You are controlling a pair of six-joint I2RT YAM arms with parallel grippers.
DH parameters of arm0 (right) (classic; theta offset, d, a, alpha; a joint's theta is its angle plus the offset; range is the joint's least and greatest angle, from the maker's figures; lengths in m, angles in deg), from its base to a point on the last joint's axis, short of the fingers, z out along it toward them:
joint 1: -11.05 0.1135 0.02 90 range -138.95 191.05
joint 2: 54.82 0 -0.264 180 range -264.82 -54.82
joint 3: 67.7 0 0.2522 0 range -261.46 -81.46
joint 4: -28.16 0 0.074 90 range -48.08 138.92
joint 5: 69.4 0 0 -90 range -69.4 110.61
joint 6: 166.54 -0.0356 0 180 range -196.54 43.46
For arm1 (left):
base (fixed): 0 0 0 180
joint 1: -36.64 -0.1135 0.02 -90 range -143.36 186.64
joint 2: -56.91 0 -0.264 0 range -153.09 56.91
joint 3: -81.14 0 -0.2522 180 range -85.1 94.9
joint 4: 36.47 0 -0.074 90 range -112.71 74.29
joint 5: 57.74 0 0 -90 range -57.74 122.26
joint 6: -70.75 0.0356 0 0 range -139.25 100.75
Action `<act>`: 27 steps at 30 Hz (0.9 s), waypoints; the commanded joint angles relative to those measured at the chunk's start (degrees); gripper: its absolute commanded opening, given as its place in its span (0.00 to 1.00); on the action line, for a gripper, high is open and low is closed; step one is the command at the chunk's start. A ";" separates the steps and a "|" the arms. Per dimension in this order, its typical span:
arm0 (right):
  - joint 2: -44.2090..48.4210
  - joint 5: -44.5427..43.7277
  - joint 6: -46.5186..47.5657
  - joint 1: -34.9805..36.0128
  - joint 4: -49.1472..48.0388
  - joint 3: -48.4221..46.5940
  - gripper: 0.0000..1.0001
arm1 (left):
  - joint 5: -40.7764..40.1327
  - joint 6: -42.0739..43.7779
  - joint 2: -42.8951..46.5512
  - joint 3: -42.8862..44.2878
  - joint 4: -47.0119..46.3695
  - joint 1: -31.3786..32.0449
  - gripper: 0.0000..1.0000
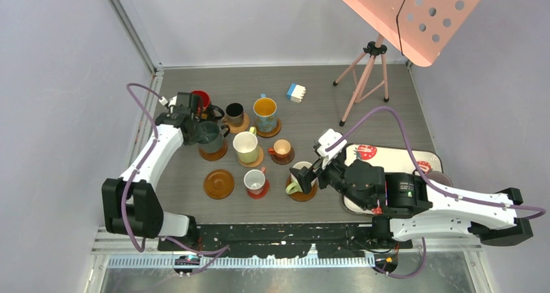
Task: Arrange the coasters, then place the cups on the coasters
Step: Place the cup on the coaster.
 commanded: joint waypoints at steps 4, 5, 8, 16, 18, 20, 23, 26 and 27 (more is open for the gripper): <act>2.96 -3.13 -3.18 -0.11 -0.19 0.83 0.95 | 0.81 -0.27 -1.34 0.45 -5.87 -1.04 0.00; 3.37 -3.15 -3.42 -0.11 -0.30 1.25 0.95 | 0.51 -0.15 -1.55 0.45 -5.96 -1.09 0.00; 5.56 -3.16 -3.95 -0.11 -0.87 2.38 0.95 | 0.43 -0.04 -2.10 0.03 -6.63 -1.46 0.00; 8.73 -5.21 -5.21 -0.11 -1.20 4.01 0.95 | 3.57 -0.04 -4.29 -1.57 -9.13 -2.29 0.00; 8.06 -6.02 -5.39 -0.11 -0.50 3.37 0.95 | 3.84 -0.14 -4.67 -1.94 -9.31 -2.37 0.00; 6.76 -6.22 -5.64 -0.09 0.27 2.83 0.95 | 4.16 -0.37 -4.87 -2.29 -9.70 -2.54 0.00; 5.83 -6.18 -5.92 -0.06 0.92 2.42 0.95 | 4.28 -0.55 -4.86 -2.92 -9.98 -2.61 0.00; 5.16 -6.08 -5.82 -0.11 1.06 2.32 0.95 | 4.02 -0.50 -4.67 -3.03 -9.88 -2.61 0.00; 5.13 -6.08 -5.82 -0.11 1.11 2.31 0.95 | 3.78 -0.41 -4.54 -3.08 -9.84 -2.65 0.00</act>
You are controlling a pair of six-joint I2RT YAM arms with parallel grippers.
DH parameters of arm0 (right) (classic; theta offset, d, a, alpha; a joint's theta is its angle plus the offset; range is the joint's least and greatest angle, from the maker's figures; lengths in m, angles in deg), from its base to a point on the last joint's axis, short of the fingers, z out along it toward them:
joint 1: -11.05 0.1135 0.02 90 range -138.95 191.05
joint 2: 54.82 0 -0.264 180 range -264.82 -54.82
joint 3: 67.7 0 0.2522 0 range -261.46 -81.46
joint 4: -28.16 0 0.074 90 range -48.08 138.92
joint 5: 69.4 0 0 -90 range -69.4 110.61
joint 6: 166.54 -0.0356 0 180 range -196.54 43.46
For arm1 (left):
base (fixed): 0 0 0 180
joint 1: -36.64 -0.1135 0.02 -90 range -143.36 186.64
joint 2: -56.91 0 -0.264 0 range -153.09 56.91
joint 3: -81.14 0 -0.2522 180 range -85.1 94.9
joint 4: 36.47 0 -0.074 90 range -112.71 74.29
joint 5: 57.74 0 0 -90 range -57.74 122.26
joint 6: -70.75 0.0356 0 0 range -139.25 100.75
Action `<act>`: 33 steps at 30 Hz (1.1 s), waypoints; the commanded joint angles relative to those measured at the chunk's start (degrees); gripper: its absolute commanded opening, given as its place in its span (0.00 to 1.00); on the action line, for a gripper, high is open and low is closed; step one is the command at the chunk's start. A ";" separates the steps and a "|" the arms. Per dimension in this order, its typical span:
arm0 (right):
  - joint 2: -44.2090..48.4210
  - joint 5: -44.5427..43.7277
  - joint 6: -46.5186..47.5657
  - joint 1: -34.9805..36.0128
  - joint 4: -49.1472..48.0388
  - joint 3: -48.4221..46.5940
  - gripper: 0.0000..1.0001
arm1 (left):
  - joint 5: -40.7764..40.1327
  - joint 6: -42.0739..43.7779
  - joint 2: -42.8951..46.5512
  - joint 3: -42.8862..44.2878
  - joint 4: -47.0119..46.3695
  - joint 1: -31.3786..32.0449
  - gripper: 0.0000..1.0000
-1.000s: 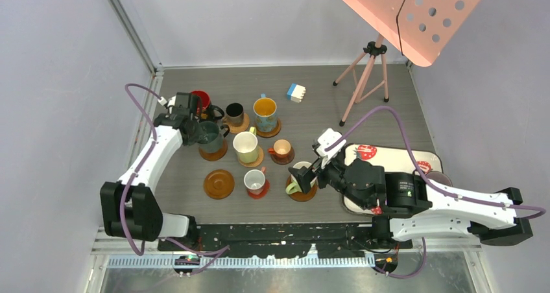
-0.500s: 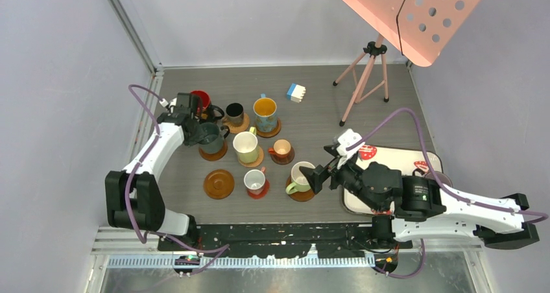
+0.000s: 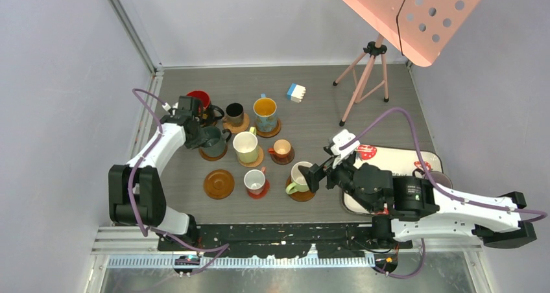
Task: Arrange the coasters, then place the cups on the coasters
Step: Place the cup on the coaster.
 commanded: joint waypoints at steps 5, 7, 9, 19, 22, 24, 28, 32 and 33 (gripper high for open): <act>0.21 -2.12 -0.64 -0.11 -0.20 -1.46 0.95 | -0.82 -0.17 0.41 0.25 -4.65 -0.47 0.06; 0.87 -3.14 -0.01 -0.11 -0.09 -1.21 0.95 | -0.31 0.06 -0.30 0.30 -5.13 -0.49 0.09; 1.79 -3.60 0.24 -0.11 0.04 -1.02 0.95 | -0.17 0.09 -1.13 0.51 -4.88 -0.49 0.12; 3.46 -4.52 0.40 -0.11 0.77 -0.66 0.95 | -1.31 0.28 -0.36 0.97 -2.72 -0.48 0.18; 3.07 -4.96 0.06 -0.11 0.96 -0.93 0.95 | -1.61 0.53 0.40 1.44 -2.08 -0.49 0.20; 2.51 -4.94 0.02 -0.11 0.98 -1.18 0.95 | -1.64 0.45 1.00 1.55 -1.97 -0.44 0.25; 1.08 -4.93 -0.27 -0.11 1.52 -1.88 0.95 | 0.26 0.32 1.72 2.03 -0.94 -0.49 0.46; -1.09 -6.81 -2.46 -0.11 1.61 -1.70 0.95 | 3.59 0.82 4.42 2.62 0.51 -0.49 0.51; -1.94 -7.48 -3.95 -0.11 1.76 -1.45 0.95 | 4.17 1.31 5.40 3.06 1.25 -0.49 0.52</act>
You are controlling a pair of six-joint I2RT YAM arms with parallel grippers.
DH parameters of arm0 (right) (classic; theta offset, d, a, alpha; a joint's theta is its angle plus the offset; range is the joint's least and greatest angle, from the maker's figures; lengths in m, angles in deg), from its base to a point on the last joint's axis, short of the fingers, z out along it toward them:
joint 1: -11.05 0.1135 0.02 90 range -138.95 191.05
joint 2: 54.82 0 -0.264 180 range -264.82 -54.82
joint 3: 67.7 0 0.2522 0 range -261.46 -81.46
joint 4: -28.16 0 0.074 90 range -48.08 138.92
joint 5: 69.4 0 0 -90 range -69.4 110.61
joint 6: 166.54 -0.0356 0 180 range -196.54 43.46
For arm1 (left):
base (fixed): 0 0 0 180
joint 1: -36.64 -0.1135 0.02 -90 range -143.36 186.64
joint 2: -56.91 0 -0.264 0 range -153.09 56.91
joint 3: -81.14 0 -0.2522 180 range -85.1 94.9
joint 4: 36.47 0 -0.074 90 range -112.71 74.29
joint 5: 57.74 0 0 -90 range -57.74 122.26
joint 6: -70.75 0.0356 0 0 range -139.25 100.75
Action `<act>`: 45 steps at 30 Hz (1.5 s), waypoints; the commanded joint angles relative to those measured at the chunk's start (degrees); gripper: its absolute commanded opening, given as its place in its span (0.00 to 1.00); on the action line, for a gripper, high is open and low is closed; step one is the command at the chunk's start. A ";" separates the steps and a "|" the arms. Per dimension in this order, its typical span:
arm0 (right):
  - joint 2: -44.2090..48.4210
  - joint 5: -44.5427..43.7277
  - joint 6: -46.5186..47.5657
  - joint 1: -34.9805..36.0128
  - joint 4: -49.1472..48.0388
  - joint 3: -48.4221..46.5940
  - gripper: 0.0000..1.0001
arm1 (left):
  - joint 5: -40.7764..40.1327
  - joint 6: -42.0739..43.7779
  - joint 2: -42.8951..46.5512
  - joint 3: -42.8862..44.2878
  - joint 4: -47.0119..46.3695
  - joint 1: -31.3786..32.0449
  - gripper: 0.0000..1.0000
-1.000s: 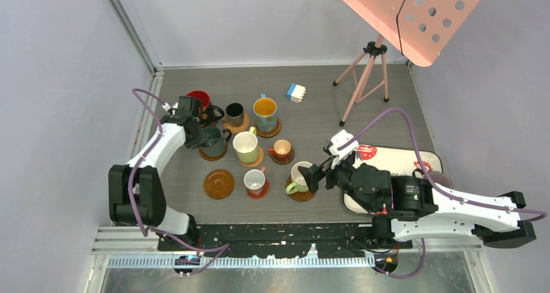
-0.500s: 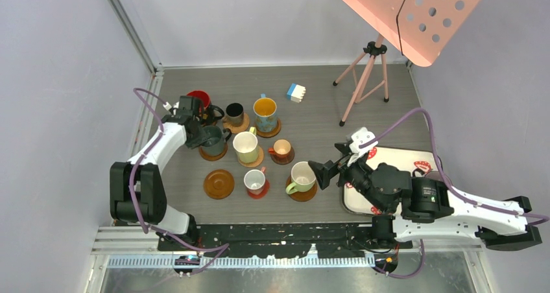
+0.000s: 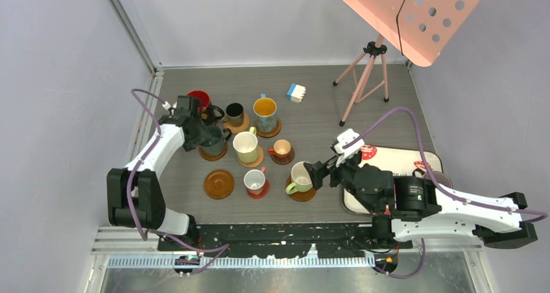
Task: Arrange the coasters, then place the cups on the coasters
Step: Place the cup on the coaster, then pick up the cup from the tray.
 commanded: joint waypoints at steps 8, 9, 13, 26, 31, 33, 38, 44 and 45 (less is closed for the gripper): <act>-6.54 -9.80 -15.09 -0.15 3.31 -0.38 0.95 | 12.67 9.46 17.64 6.79 7.14 -0.34 0.59; -7.36 -10.75 -17.69 -0.17 4.48 -0.39 0.95 | 16.51 11.15 19.60 6.77 6.82 -0.34 0.60; -10.17 -14.64 -25.42 -2.37 10.39 -1.92 0.95 | 31.06 16.23 27.74 4.97 5.68 -0.25 0.67; -12.90 -2.12 -47.65 -29.93 28.65 -0.56 0.99 | 44.84 15.28 50.54 -13.79 -5.17 0.17 0.90; -12.83 -7.64 -55.12 -37.44 37.70 -1.40 0.99 | 40.01 14.90 54.14 -15.07 -3.73 1.20 0.96; -13.05 -10.32 -57.56 -40.80 41.46 -1.48 0.96 | 37.66 15.77 54.72 -14.34 -1.26 2.83 0.97; -12.27 -13.83 -56.21 -52.72 42.99 0.53 0.93 | 32.89 17.73 56.63 -14.17 1.68 7.12 0.98; -12.22 -15.07 -49.60 -66.08 36.67 5.05 0.91 | 25.24 19.95 59.53 -13.42 4.71 12.04 0.98; -12.45 -14.67 -49.32 -67.46 36.07 5.35 0.90 | 23.78 20.16 60.11 -13.56 4.85 13.07 0.99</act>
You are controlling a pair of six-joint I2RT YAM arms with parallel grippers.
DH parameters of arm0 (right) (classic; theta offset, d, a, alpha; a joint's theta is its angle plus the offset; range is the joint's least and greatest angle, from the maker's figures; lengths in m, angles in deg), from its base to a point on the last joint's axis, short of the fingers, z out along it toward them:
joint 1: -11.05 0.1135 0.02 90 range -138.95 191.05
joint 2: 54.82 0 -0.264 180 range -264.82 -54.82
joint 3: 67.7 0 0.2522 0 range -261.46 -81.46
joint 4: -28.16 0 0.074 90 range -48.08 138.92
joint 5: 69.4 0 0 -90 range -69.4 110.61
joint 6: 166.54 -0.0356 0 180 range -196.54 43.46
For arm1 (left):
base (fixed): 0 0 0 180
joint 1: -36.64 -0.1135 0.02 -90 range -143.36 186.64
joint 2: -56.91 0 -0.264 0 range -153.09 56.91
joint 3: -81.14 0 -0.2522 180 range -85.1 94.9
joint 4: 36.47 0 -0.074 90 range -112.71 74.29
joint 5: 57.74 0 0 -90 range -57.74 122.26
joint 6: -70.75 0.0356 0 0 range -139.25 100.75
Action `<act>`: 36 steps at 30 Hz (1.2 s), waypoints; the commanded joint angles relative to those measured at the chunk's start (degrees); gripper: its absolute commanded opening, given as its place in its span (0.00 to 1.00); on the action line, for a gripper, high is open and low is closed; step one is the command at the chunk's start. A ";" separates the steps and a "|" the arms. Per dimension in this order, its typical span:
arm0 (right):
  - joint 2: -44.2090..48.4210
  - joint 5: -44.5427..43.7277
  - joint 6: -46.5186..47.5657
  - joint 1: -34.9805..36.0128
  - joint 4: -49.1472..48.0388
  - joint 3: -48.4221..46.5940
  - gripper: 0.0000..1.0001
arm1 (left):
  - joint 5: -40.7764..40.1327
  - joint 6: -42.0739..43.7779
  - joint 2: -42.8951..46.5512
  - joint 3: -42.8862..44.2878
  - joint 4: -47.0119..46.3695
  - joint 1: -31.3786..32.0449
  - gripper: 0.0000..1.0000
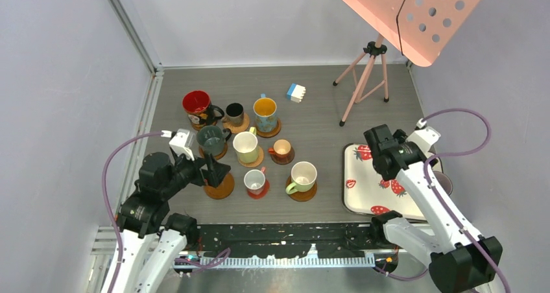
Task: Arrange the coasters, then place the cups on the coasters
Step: Pick up the cup from the tray.
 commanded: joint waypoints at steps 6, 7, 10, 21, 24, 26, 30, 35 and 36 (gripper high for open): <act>0.15 -0.64 6.60 -19.03 -10.13 5.65 0.85 | -9.42 3.14 3.35 2.46 2.02 4.66 0.99; 0.19 -0.30 8.58 -20.34 -11.22 6.32 0.84 | -9.65 3.13 3.38 2.47 2.21 4.83 0.99; -0.06 0.36 10.90 -25.82 -14.73 6.71 0.81 | -9.70 3.09 3.27 2.44 2.17 5.19 0.99; -2.68 7.27 13.15 -37.89 -24.52 7.03 0.78 | -10.51 3.09 2.01 2.48 2.58 5.65 0.99; -3.75 8.28 13.15 -40.68 -26.84 7.02 0.77 | -10.99 3.01 2.18 2.47 2.58 5.65 0.99; -4.41 9.46 13.50 -42.02 -28.92 7.59 0.77 | -11.33 3.00 2.23 2.47 2.62 5.65 0.99; -7.38 13.29 12.83 -44.88 -31.07 8.51 0.75 | -11.53 3.00 2.02 2.47 2.68 5.65 0.99; -9.81 14.06 11.50 -45.36 -34.18 9.13 0.73 | -11.54 2.99 1.45 2.47 2.76 5.65 0.99; -10.37 14.11 11.35 -45.52 -34.94 9.27 0.73 | -11.54 2.98 1.40 2.47 2.79 5.65 0.99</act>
